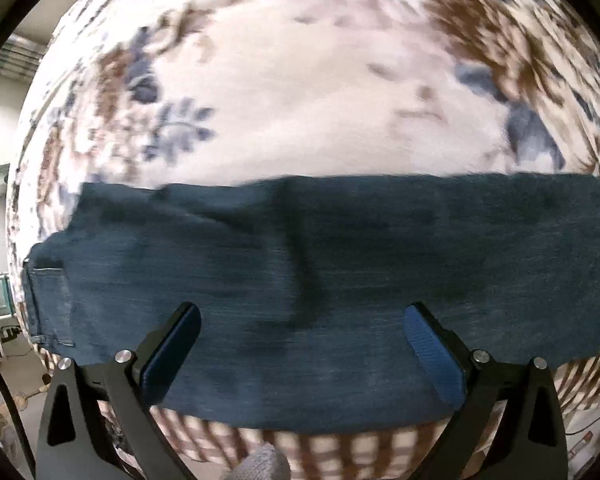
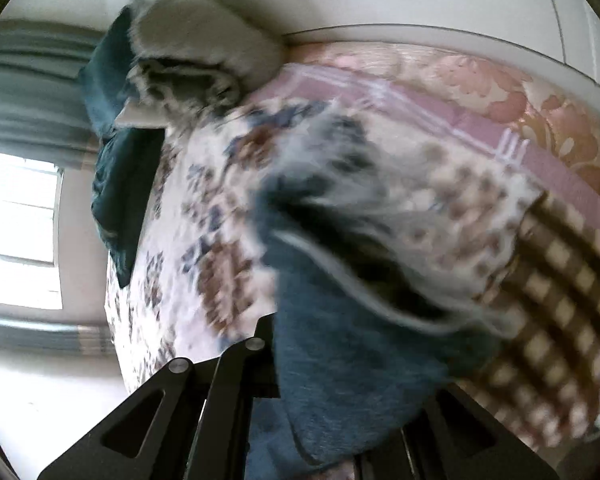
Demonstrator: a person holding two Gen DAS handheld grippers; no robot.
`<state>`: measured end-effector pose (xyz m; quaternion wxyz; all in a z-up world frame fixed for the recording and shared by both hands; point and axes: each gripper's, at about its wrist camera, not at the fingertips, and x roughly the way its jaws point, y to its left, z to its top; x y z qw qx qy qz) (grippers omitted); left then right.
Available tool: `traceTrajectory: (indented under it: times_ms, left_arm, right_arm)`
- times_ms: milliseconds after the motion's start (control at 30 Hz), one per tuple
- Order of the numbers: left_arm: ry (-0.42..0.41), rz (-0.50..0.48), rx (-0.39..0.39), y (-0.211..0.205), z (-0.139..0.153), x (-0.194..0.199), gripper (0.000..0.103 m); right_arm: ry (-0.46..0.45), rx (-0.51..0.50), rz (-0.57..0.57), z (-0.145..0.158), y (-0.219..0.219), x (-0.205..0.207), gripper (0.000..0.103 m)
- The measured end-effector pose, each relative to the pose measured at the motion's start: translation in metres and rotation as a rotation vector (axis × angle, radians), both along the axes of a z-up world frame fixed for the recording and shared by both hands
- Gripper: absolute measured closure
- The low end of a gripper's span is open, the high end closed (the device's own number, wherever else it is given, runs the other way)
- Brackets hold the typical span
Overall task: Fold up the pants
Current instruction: 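Carry the hem over toward the back pocket with the right tool and open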
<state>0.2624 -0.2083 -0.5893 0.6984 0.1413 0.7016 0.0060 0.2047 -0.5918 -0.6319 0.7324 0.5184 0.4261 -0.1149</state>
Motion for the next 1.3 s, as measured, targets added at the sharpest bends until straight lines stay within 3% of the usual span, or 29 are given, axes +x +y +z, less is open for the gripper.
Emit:
traceTrajectory:
  times_ms: [133, 300, 467, 633, 700, 733, 767, 800, 833, 933, 1000, 1100, 1200, 1267, 1300]
  left_arm:
    - [-0.020, 0.034, 0.004, 0.053, 0.017, 0.006, 0.000]
    - [-0.028, 0.113, 0.012, 0.118, 0.022, 0.022, 0.000]
    - [-0.021, 0.260, 0.023, 0.211, 0.026, 0.016, 0.000]
    - [-0.013, 0.352, 0.051, 0.278, 0.024, -0.007, 0.000]
    - [-0.005, 0.386, 0.062, 0.300, 0.023, -0.018, 0.000]
    - [0.002, 0.413, 0.053, 0.312, 0.023, -0.022, 0.000]
    - [0.006, 0.431, 0.046, 0.320, 0.022, -0.023, 0.000]
    - [0.009, 0.457, 0.031, 0.327, 0.023, -0.026, 0.000]
    - [0.008, 0.473, 0.015, 0.331, 0.025, -0.026, 0.000]
    - [-0.021, 0.514, -0.083, 0.331, 0.038, -0.024, 0.000]
    - [-0.011, 0.529, -0.222, 0.324, 0.040, -0.014, 0.000]
    - [-0.001, 0.488, -0.362, 0.299, 0.032, 0.002, 0.000]
    - [0.025, 0.363, -0.388, 0.257, 0.013, 0.021, 0.002]
    - [0.047, 0.287, -0.368, 0.228, -0.003, 0.029, 0.013]
    - [0.070, 0.234, -0.353, 0.212, -0.015, 0.033, 0.032]
  right_arm:
    - [-0.012, 0.009, 0.045, 0.029, 0.061, 0.006, 0.097]
    - [-0.009, 0.040, 0.119, 0.035, 0.146, 0.019, 0.097]
    - [0.020, 0.052, 0.285, 0.007, 0.261, 0.039, 0.097]
    - [0.075, 0.001, 0.550, -0.035, 0.386, 0.045, 0.096]
    - [0.178, -0.093, 0.658, -0.054, 0.430, 0.045, 0.076]
    - [0.190, -0.100, 0.672, -0.057, 0.438, 0.043, 0.060]
    - [0.194, -0.086, 0.690, -0.057, 0.444, 0.043, 0.049]
    - [0.191, -0.058, 0.708, -0.053, 0.447, 0.043, 0.028]
    - [0.186, -0.020, 0.729, -0.046, 0.448, 0.043, 0.025]
    - [0.120, 0.006, 0.765, -0.009, 0.439, 0.042, 0.025]
    - [0.103, -0.011, 0.754, 0.015, 0.419, 0.036, 0.025]
    - [0.148, -0.044, 0.686, 0.024, 0.376, 0.043, 0.025]
    - [0.252, -0.139, 0.590, 0.018, 0.325, 0.045, 0.025]
    - [0.315, -0.159, 0.527, 0.009, 0.291, 0.037, 0.025]
    - [0.332, -0.152, 0.487, 0.005, 0.277, 0.032, 0.025]
